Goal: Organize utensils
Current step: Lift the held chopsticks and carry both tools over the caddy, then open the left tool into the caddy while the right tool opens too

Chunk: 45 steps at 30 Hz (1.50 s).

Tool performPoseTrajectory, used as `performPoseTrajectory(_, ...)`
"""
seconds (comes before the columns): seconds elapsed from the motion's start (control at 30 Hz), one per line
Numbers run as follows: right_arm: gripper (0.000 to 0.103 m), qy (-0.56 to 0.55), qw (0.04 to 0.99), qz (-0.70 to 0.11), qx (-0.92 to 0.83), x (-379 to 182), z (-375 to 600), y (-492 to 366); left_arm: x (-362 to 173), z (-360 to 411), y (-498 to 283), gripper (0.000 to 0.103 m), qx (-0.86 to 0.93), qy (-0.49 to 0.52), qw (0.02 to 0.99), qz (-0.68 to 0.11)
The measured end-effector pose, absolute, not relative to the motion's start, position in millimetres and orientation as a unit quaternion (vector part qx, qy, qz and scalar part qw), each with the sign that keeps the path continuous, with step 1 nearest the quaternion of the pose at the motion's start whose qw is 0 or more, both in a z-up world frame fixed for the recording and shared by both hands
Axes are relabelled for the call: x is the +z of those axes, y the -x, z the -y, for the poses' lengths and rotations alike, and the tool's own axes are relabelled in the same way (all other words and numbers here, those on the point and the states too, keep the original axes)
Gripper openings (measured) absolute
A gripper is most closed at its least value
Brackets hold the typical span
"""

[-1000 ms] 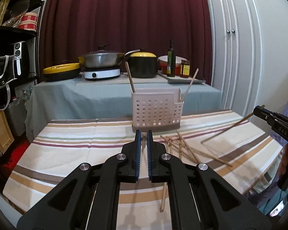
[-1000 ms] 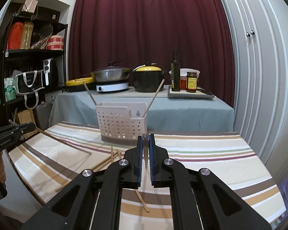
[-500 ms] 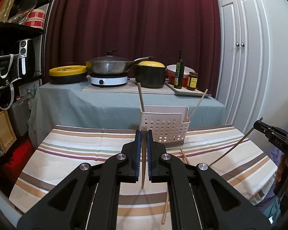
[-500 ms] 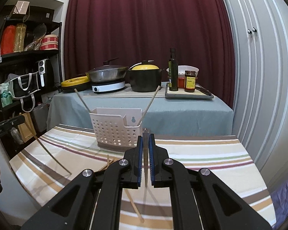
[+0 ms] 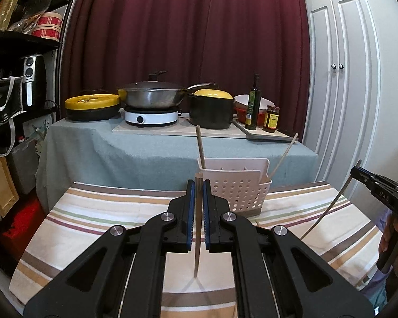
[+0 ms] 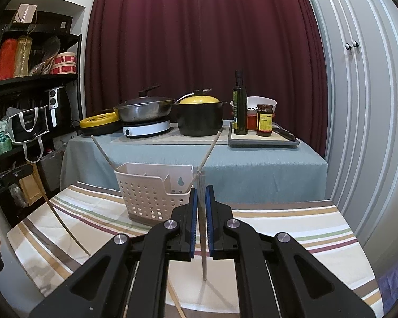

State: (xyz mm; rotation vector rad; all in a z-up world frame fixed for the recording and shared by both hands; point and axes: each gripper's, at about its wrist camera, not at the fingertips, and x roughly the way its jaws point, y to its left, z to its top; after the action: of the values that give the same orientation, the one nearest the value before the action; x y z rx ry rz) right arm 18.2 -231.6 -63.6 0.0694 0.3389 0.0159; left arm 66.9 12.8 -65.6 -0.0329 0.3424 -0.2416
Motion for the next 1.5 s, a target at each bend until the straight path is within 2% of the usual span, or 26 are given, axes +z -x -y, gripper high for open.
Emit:
performPoseTrajectory(0.33,0.007,-0.046,0.990,-0.128,0.040,-28.4,233.6,-35.9,-27.1,-0.4,-90.5,0.006,-0.155,0.027,0.979,-0.131)
performPoseTrajectory(0.67,0.007,-0.037,0.996,-0.050,0.063,23.9,225.8,-73.2,34.4,23.0,-134.6,0.006,-0.175,0.018,0.983,-0.050)
performPoseTrajectory(0.83,0.007,-0.048,0.996,-0.033,0.071,33.9,225.2,-103.5,48.4,35.2,-163.5,0.006,-0.169,0.011,0.985,-0.028)
performPoseTrajectory(1.07,0.007,-0.052,0.995,-0.054,0.071,18.4,219.5,-137.8,34.6,46.2,-198.6,0.006,-0.163,0.004,0.986,-0.043)
performPoseTrajectory(1.5,0.007,-0.049,0.988,-0.126,0.071,-40.3,207.4,-172.9,-38.4,64.3,-236.2,0.006,-0.172,-0.025,0.978,-0.117)
